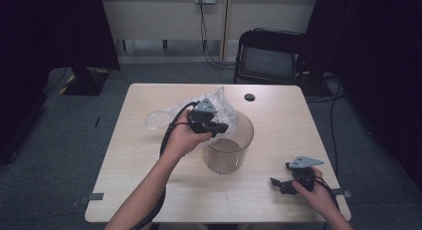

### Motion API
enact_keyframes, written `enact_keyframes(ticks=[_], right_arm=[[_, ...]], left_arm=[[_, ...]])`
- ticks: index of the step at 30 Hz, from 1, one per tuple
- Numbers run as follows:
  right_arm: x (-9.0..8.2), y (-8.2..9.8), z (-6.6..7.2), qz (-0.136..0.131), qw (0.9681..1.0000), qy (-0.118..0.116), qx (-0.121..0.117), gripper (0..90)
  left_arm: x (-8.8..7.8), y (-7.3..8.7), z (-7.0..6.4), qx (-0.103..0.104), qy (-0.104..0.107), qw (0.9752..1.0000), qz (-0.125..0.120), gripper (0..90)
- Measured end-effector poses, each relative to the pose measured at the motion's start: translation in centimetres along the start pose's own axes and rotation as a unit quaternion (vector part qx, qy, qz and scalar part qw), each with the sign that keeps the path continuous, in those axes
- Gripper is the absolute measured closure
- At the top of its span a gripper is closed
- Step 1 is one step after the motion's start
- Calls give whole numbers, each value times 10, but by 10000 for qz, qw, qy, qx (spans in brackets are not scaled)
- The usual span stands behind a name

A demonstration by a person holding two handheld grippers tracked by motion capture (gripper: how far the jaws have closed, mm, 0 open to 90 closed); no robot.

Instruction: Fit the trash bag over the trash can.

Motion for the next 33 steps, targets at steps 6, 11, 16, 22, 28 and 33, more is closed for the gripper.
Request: enact_keyframes(ticks=[6,11,16,22,28,33], right_arm=[[0,0,0,1,10000,0,-2,111],[0,0,0,1,10000,0,5,112],[-2,0,-1,1,10000,17,-4,144],[-6,-4,-1,-17,10000,-8,32,144],[-16,-25,4,-293,9996,-14,8,145],[-22,-44,8,-445,9989,-112,11,145]], left_arm=[[11,-1,-3,-4,100,9999,54,900],[20,0,-7,5,191,9997,160,900],[29,5,-8,11,292,9990,346,900],[32,9,-8,-45,323,9984,468,900],[33,12,-8,-65,355,9979,538,900],[36,16,-10,-83,424,9972,607,900]])
Point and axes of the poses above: each handheld gripper's, and its own axes: x roughly forward along the jaws, y roughly out of its underside, z roughly to its left, the point moved 8 cm from there along x, roughly forward along the jaws, and after that the axes turned 8 degrees about z, right-handed, at the moved point
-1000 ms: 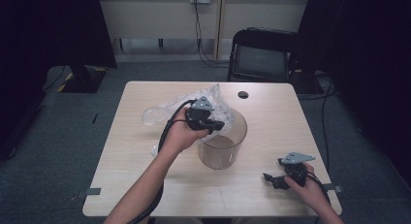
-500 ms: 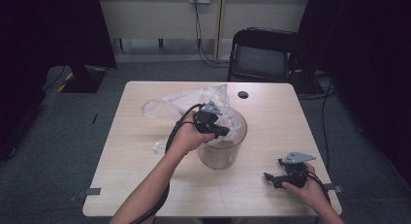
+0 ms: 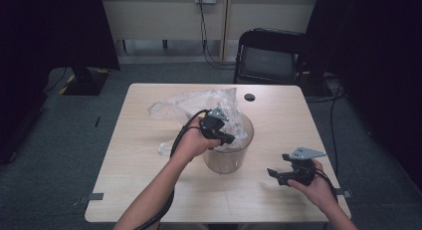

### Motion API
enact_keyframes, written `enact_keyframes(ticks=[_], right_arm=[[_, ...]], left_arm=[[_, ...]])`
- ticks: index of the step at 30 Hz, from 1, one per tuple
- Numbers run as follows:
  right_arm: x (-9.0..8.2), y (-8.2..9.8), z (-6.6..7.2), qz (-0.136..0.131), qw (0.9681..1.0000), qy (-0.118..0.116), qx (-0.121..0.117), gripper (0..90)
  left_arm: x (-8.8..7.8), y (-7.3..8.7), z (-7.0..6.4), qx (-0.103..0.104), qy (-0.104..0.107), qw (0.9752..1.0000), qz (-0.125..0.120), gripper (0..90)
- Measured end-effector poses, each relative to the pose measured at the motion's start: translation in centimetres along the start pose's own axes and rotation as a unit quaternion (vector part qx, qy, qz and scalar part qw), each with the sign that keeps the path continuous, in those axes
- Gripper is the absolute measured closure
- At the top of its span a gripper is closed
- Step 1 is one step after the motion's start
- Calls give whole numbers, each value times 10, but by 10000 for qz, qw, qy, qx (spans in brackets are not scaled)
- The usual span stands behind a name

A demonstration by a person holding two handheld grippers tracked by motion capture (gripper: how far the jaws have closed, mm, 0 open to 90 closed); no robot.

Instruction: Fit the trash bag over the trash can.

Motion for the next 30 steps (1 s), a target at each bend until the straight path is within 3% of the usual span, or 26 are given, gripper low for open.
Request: enact_keyframes(ticks=[19,30], right_arm=[[-28,-93,4,-536,9985,-130,44,150],[-31,-131,17,-525,9985,-168,-56,154]], left_arm=[[-2,-1,-3,27,79,10000,-10,900],[-5,-3,-5,19,140,9999,-36,896]])
Point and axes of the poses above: each handheld gripper's, and its own axes: x roughly forward along the jaws, y roughly out of its underside, z roughly to its left, the point moved 8 cm from there along x, roughly forward along the jaws, and after that the axes turned 8 degrees about z, right-handed, at the moved point
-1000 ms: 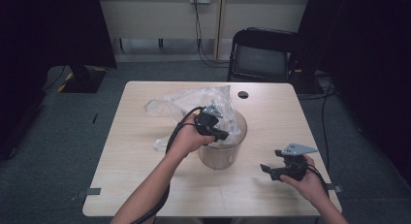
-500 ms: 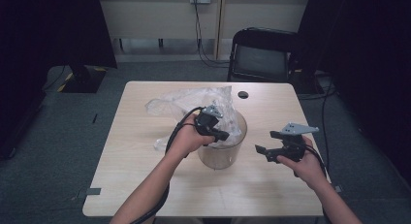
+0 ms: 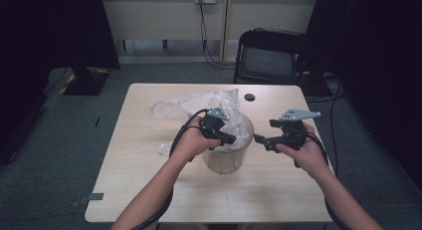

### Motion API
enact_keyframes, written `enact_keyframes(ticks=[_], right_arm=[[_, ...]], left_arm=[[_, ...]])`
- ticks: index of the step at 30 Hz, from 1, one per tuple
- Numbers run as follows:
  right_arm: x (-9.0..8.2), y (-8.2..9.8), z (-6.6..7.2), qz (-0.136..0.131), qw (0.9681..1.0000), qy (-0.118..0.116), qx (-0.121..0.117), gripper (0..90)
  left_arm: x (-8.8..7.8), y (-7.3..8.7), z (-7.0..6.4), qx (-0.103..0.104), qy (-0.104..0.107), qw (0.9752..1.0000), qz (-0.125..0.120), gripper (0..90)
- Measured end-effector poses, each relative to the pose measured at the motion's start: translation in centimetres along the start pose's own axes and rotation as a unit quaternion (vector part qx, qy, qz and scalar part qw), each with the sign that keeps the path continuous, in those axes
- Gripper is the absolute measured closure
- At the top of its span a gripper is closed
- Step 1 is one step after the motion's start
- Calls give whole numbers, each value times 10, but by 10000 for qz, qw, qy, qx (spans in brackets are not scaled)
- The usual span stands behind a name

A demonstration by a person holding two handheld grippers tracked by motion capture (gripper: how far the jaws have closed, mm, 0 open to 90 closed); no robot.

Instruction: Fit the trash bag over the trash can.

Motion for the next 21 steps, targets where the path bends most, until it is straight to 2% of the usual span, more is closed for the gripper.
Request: enact_keyframes(ticks=[5,12,16,21], right_arm=[[4,-18,6,-51,10000,-53,-41,166],[23,-40,13,-98,9999,-95,58,217],[35,-48,13,-73,9998,-116,121,220],[49,-56,9,-14,10000,-24,60,240]], left_arm=[[2,2,0,14,12,10000,38,894],[1,3,-3,69,147,9999,59,893],[1,4,-4,90,171,9998,77,891],[2,4,-6,209,191,9995,155,887]])
Point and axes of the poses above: each handheld gripper's, and its own axes: x roughly forward along the jaws, y roughly out of its underside, z roughly to its left, the point moved 8 cm from there along x, roughly forward along the jaws, and after that the axes turned 8 degrees about z, right-handed, at the moved point
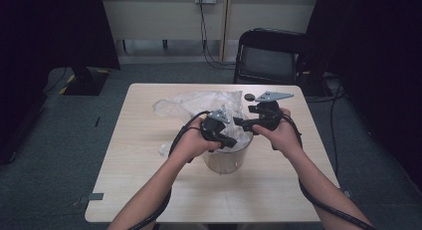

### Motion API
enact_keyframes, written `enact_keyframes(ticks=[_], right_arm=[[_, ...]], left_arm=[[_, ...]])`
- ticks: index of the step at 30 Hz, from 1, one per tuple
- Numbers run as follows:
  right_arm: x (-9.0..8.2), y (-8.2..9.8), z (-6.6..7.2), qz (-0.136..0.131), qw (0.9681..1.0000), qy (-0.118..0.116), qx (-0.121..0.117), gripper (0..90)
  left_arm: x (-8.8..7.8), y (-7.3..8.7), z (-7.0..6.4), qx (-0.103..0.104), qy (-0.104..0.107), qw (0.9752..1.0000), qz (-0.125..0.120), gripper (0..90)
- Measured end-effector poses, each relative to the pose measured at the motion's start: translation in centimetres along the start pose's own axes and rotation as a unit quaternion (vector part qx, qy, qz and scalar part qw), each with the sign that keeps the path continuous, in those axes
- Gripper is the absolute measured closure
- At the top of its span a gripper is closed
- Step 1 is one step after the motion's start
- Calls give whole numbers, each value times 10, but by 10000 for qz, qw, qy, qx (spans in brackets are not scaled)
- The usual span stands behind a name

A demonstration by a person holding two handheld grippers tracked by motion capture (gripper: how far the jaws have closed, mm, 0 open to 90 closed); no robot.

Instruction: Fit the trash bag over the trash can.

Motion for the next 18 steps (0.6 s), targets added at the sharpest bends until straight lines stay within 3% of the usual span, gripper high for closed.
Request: enact_keyframes(ticks=[4,11,14,16,18], right_arm=[[10,-8,-5,27,10000,43,31,262],[23,-22,-5,12,9996,-175,240,361],[28,-23,-3,65,9993,-238,264,451],[30,-22,-3,127,9995,-222,195,581],[30,-22,-2,143,9993,-285,202,648]], left_arm=[[1,-1,0,-3,44,10000,-6,889],[2,-1,1,27,90,10000,-15,892],[1,-1,2,39,93,9999,-32,892],[1,-1,3,15,60,10000,-60,892],[1,-1,3,4,43,10000,-76,891]])
Point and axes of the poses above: each handheld gripper's, and its own axes: x roughly forward along the jaws, y roughly out of its underside, z roughly to its left, the point moved 8 cm from there along x, roughly forward along the jaws, and after that the axes turned 8 degrees about z, right-handed, at the moved point
